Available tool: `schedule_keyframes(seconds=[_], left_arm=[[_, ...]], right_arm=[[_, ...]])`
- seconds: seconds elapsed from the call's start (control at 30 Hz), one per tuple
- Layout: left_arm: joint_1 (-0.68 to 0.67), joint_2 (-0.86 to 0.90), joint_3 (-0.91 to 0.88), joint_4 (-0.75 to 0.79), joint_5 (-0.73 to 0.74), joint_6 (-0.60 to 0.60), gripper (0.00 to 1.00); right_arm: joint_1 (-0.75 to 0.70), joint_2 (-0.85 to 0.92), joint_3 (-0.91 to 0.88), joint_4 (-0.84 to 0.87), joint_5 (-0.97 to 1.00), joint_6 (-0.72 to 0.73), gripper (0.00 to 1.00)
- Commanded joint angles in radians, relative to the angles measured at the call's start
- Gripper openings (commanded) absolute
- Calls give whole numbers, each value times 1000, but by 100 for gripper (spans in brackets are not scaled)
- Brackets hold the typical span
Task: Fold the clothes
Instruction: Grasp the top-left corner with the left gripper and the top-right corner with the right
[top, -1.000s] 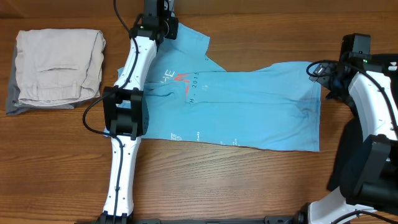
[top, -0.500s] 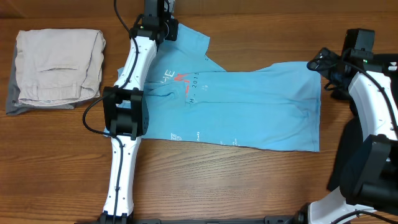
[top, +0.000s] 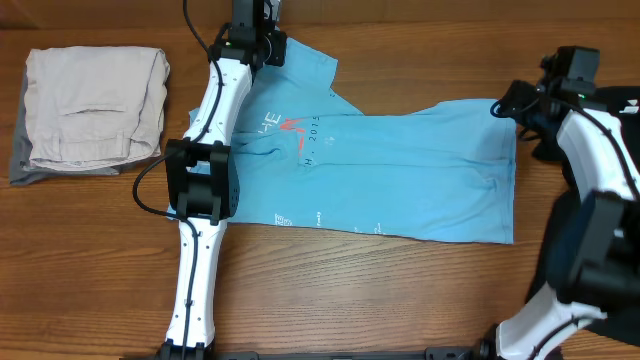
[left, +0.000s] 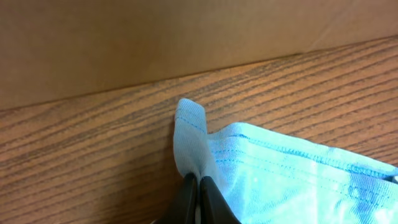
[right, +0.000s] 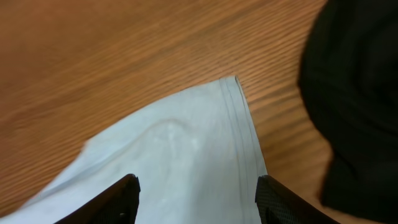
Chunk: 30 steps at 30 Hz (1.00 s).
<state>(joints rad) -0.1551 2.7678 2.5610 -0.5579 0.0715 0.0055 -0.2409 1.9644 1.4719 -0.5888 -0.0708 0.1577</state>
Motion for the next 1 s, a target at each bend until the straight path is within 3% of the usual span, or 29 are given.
schedule_keyframes(seconds=[0.0,0.17,0.37,0.73,0.97], left_arm=[[5,15,34,-17,8,-13,5],[5,15,34,-43,7,-9,6],[6,15,34,-39,6,-9,7],[6,15,34,-40,-4,-8,8],[6,15,34,-39,-4,-8,8]], right_arm=[[-2,119,121,10,-9,-57,64],[-6,265,247,45,13,-132,64],[-5,350,257,121,20,-185,61],[-6,388,260,124,80,-227,62],[-6,388,305,29,69,-225,65]])
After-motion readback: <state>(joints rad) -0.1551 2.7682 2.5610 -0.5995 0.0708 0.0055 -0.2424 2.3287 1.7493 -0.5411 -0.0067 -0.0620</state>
